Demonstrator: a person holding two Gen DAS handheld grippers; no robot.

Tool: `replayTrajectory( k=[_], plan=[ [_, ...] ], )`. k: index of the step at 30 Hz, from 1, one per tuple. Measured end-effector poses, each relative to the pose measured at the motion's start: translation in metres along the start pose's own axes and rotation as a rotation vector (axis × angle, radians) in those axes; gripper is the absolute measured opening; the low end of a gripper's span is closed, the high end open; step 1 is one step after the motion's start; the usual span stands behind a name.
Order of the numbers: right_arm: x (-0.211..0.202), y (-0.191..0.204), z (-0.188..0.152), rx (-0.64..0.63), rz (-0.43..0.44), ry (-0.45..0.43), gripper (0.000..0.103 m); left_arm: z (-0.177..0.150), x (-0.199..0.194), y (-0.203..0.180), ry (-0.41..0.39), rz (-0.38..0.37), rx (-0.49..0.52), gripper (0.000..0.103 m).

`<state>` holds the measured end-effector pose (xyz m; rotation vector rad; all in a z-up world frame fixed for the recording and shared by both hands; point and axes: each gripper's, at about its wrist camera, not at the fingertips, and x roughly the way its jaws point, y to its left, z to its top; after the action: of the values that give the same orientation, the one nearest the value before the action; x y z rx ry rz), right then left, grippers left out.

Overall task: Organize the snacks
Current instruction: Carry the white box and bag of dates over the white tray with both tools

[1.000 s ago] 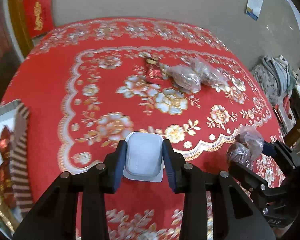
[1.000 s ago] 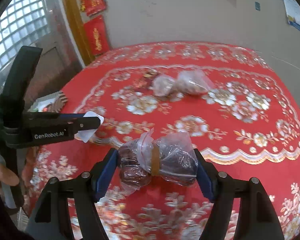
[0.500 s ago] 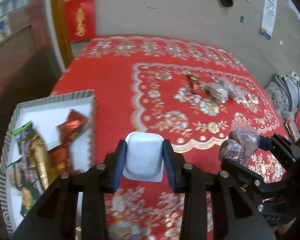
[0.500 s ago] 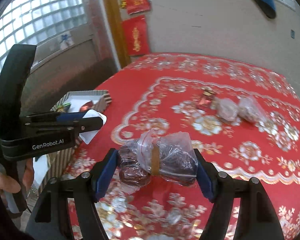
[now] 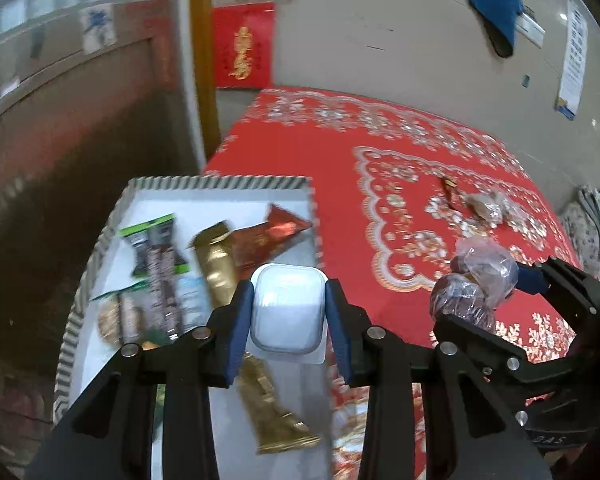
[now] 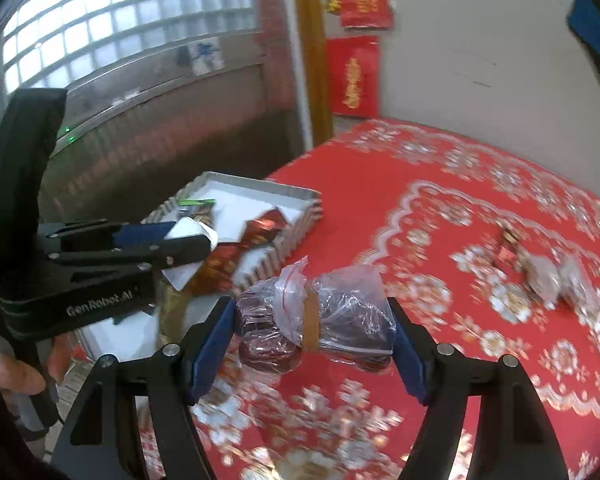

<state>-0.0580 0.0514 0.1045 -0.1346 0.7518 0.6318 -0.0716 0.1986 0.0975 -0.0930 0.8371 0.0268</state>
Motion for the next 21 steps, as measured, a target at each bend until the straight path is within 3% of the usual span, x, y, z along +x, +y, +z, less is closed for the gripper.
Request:
replayTrajectory(
  k=[21],
  plan=[
    [0.061,0.093,0.016,-0.149,0.146,0.064,0.074,-0.042,-0.005,0.098,0.039,0.111,-0.145,0.034]
  ],
)
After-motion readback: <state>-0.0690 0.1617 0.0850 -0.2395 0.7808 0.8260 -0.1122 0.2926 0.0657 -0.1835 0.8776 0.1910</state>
